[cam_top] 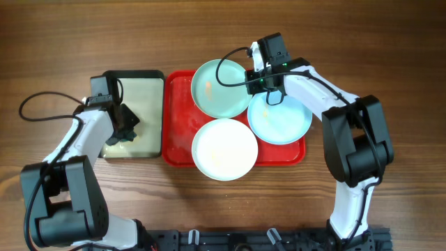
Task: Clean dirty plates on tray and stack at the side
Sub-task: 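Grasp the green sponge with the left gripper in the water tray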
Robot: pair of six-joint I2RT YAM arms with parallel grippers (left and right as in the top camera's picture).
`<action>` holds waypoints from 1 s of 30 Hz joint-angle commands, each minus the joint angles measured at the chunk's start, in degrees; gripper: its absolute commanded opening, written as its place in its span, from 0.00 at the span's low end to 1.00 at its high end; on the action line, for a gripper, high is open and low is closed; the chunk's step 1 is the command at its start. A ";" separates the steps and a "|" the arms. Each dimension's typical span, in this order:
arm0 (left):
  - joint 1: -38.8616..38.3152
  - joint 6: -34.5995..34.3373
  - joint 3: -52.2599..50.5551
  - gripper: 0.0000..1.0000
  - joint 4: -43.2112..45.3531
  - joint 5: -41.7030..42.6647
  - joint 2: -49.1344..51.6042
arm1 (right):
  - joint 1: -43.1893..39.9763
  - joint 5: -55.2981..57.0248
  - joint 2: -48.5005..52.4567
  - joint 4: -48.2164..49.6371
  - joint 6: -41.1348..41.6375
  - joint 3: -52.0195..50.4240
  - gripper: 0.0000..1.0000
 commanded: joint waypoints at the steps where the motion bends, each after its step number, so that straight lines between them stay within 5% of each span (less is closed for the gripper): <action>1: 0.20 9.55 -0.17 0.04 3.82 6.84 0.68 | 0.02 1.49 -1.29 -0.13 0.00 0.79 0.04; 10: 0.13 19.52 3.23 0.04 7.04 9.81 0.55 | 0.02 1.49 -1.29 -0.11 0.04 0.79 0.04; 23: -2.27 22.03 4.07 0.04 4.92 10.38 0.26 | 0.04 1.46 -1.29 0.57 0.07 0.79 0.06; 30: -2.36 22.03 4.07 0.10 2.43 10.38 0.26 | 0.09 1.49 -1.27 0.94 0.07 0.61 0.29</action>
